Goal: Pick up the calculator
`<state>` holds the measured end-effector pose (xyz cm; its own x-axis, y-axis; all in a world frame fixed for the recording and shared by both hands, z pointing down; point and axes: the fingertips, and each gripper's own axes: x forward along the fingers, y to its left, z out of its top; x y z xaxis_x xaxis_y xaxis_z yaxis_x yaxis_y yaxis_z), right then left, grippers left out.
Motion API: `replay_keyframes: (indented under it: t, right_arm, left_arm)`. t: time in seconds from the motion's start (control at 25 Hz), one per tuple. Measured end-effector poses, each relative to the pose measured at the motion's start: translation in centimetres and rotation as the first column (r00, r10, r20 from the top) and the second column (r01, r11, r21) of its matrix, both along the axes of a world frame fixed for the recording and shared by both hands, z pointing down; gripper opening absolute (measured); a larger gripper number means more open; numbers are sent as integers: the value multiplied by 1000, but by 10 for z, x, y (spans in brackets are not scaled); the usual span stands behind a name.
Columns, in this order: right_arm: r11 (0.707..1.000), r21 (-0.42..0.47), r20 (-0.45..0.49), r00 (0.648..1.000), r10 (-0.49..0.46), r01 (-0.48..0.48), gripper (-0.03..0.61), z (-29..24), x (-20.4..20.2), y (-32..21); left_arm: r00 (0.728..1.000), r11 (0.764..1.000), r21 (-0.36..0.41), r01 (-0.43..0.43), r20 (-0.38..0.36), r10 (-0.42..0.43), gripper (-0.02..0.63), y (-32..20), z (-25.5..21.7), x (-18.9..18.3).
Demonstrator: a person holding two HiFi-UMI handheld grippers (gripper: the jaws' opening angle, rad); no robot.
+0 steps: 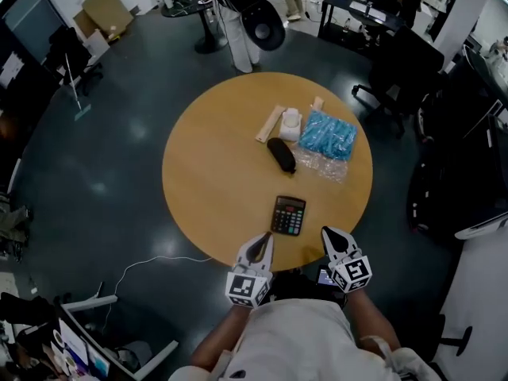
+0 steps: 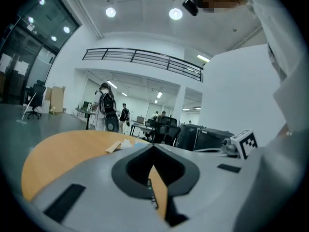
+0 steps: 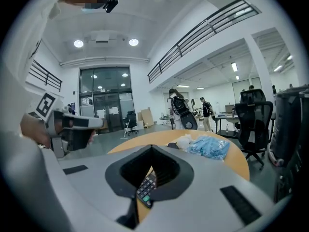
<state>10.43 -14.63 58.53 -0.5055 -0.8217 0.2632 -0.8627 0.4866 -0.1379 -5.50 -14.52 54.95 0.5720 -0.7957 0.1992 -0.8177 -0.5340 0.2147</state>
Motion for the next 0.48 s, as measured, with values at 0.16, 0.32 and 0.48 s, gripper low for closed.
replay_keyframes:
  t: [0.16, 0.32, 0.48]
  right_arm:
    - [999, -6, 9, 999, -33, 33, 14, 3, -4, -13]
    - [999, -30, 33, 999, -34, 35, 14, 10, -4, -14]
    - [997, -69, 50, 998, -30, 33, 14, 20, -1, -11]
  left_arm:
    - [999, 996, -74, -49, 12, 50, 6, -45, 64, -9]
    - [985, 974, -158, -161, 33, 168, 17, -92, 122, 0]
    - [955, 916, -301, -264, 48, 291, 155, -125, 185, 17]
